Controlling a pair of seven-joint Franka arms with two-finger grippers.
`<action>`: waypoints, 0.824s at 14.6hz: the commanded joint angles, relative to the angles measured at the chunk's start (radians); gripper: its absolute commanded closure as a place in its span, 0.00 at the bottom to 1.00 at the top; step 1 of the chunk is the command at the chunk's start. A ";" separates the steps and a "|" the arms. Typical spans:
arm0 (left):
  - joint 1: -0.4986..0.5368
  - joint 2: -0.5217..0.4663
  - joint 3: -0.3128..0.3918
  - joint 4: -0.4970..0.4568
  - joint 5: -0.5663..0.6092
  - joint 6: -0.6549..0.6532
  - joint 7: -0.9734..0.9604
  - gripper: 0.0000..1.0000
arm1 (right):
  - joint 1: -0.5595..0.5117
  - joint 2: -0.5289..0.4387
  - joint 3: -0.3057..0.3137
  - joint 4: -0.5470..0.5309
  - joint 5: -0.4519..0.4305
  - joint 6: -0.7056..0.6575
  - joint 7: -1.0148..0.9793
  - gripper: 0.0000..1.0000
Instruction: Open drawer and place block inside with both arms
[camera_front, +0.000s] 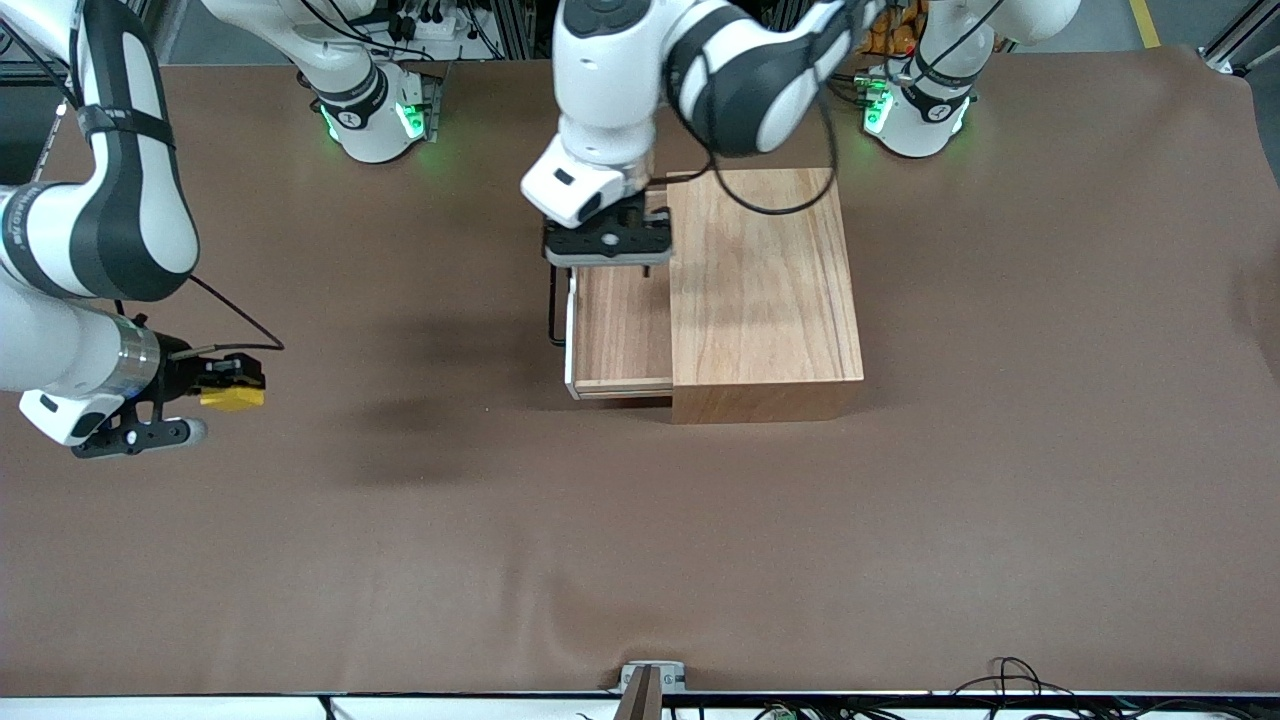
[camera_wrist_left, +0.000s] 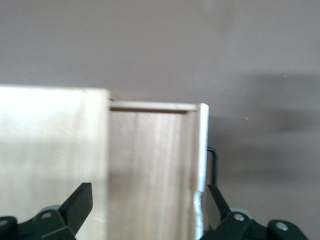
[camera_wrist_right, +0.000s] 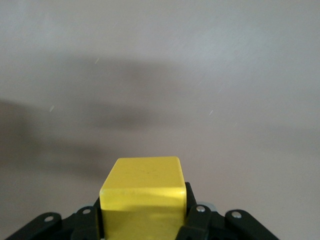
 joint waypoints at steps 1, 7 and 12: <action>0.091 -0.087 -0.009 -0.037 -0.017 -0.078 0.166 0.00 | 0.052 -0.064 0.052 0.037 0.025 -0.106 0.030 0.98; 0.321 -0.195 -0.012 -0.034 -0.059 -0.241 0.456 0.00 | 0.341 -0.078 0.061 0.033 0.065 -0.097 0.314 1.00; 0.494 -0.280 -0.010 -0.034 -0.059 -0.365 0.684 0.00 | 0.533 -0.021 0.061 0.028 0.065 0.068 0.548 1.00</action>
